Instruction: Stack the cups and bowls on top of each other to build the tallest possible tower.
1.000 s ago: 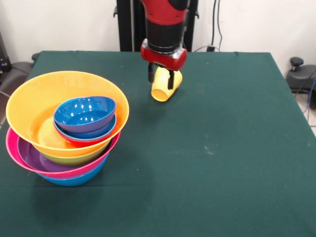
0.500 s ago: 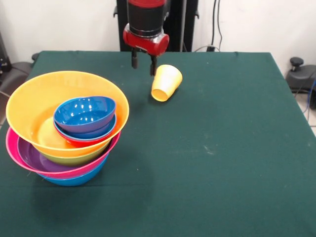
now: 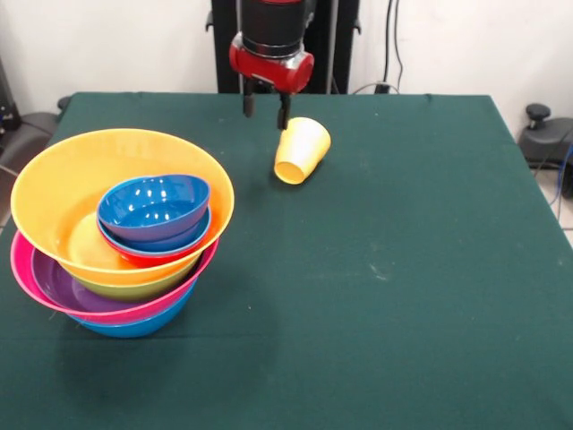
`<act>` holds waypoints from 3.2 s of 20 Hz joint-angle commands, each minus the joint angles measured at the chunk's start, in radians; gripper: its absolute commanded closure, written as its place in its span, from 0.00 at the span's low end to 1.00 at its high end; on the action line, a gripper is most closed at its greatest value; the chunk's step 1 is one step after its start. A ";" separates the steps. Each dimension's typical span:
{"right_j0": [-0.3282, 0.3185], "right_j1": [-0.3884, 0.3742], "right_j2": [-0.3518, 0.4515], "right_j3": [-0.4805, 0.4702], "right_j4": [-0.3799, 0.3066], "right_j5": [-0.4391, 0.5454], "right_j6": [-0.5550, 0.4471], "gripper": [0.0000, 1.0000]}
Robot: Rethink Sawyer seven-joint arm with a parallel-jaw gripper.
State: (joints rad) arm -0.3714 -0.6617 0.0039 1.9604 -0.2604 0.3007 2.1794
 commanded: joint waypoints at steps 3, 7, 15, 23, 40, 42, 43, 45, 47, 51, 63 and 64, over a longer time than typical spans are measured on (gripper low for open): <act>0.052 0.018 0.041 0.064 -0.014 -0.068 0.096 0.00; 0.049 0.087 0.044 0.023 -0.019 -0.115 0.097 0.00; 0.022 0.226 0.061 -0.051 -0.029 -0.214 0.075 0.00; 0.032 0.220 0.057 -0.057 -0.009 -0.205 0.071 0.00; 0.159 0.254 0.033 -0.121 0.093 -0.198 0.152 0.00; 0.176 0.260 0.026 -0.135 0.111 -0.195 0.156 0.00; 0.181 0.262 0.023 -0.142 0.118 -0.191 0.153 0.00; 0.185 0.263 0.021 -0.156 0.129 -0.177 0.143 0.00; 0.180 0.268 0.023 -0.175 0.138 -0.165 0.130 0.00; 0.176 0.275 0.031 -0.165 0.144 -0.193 0.126 0.00; 0.150 0.292 0.058 -0.172 0.135 -0.216 0.103 0.00; 0.153 0.290 0.056 -0.172 0.133 -0.212 0.100 0.00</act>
State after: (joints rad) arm -0.2181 -0.4074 -0.0460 1.8548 -0.1529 0.1285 2.1794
